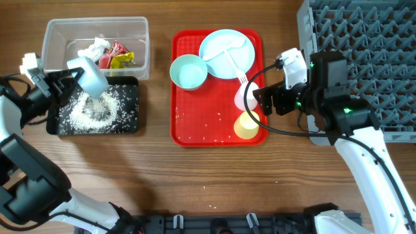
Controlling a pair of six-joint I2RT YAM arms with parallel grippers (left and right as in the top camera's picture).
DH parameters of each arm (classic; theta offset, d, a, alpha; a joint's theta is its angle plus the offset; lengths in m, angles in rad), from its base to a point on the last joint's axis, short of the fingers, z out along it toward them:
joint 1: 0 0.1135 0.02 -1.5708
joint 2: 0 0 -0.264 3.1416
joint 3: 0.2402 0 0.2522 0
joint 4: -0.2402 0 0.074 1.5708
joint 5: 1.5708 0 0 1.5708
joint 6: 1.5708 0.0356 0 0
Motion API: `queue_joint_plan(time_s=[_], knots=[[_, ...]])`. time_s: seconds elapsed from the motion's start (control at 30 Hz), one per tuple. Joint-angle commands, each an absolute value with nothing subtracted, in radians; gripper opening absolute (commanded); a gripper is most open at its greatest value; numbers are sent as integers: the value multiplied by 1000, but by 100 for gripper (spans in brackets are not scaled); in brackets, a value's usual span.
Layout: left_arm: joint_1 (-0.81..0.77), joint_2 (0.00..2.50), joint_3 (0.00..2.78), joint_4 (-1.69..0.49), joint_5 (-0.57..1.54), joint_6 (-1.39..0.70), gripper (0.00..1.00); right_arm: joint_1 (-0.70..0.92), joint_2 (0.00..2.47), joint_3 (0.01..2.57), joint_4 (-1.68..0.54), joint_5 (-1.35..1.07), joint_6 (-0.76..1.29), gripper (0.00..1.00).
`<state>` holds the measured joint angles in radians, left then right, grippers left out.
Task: Sort waste into correct bins and load items into the dishwasher rack
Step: 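Tip the bowl over the black tray to pour out the rice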
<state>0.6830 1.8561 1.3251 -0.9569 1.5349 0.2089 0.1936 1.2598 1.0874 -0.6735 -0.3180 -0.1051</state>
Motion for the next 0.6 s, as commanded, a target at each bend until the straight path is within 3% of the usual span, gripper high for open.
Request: queue_joint_plan(time_s=[0.0, 0.57], knots=[[691, 1865, 1326, -954, 1576, 232, 4, 192, 1273, 1104, -674, -339, -93, 100], [691, 1865, 1326, -954, 1576, 234, 4, 192, 1273, 1104, -675, -339, -76, 100]])
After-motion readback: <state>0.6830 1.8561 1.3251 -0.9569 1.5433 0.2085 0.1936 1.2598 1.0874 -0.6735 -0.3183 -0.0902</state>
